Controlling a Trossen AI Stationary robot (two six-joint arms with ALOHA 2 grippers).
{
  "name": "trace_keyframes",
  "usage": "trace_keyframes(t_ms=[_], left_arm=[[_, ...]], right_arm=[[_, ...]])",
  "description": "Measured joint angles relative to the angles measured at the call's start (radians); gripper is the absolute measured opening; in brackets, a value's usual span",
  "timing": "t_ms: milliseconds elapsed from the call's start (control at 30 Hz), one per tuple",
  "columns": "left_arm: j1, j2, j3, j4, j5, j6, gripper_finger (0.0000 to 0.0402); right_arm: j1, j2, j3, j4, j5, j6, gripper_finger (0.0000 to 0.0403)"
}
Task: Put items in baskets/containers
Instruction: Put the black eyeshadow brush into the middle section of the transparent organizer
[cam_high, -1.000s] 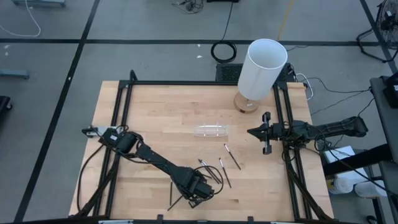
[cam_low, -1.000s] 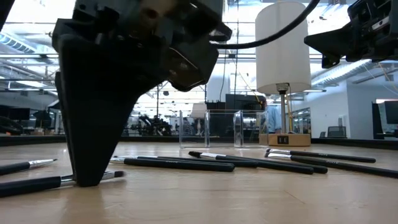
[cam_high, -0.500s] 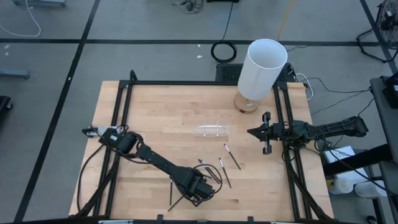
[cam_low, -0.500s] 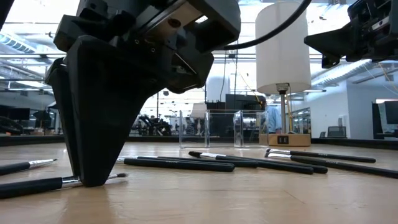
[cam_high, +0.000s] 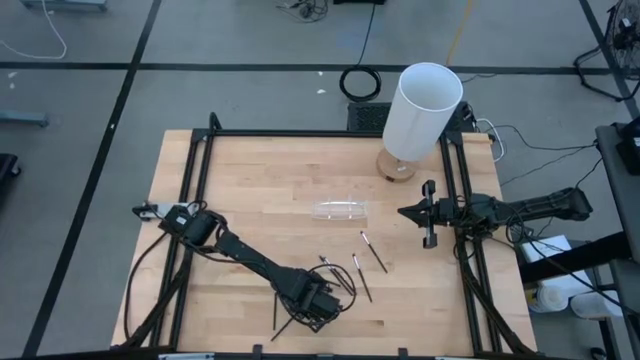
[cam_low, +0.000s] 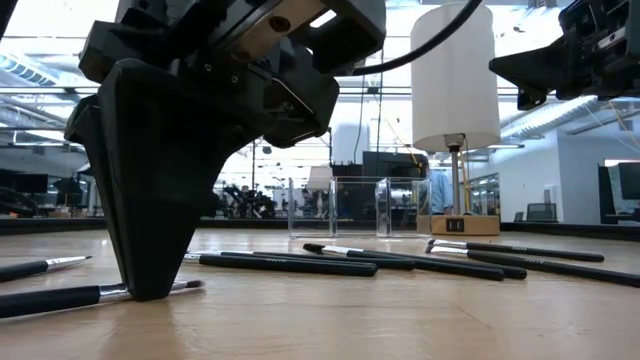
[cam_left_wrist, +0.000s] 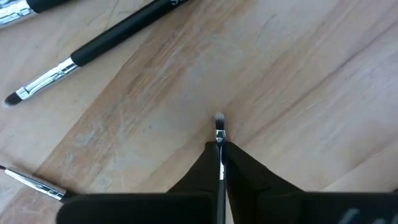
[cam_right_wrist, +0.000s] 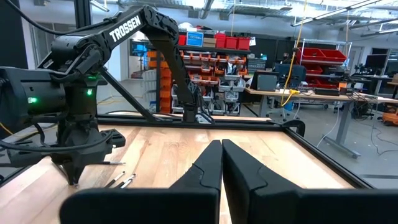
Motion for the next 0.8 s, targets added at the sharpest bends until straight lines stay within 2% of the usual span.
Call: trace_keyframes(t_ms=[167, 633, 800], left_arm=[[0.000, -0.001, 0.000, -0.004, 0.007, 0.032, 0.0007], [0.004, -0.054, 0.039, -0.052, -0.146, 0.068, 0.0004], [0.005, -0.057, 0.040, -0.055, -0.160, 0.067, 0.0001]], right_arm=[[0.000, 0.000, 0.000, 0.000, 0.000, 0.000, 0.0000], [0.000, 0.000, 0.000, 0.001, 0.000, 0.000, 0.0000], [0.000, 0.000, 0.000, 0.002, 0.000, 0.000, 0.0000]])
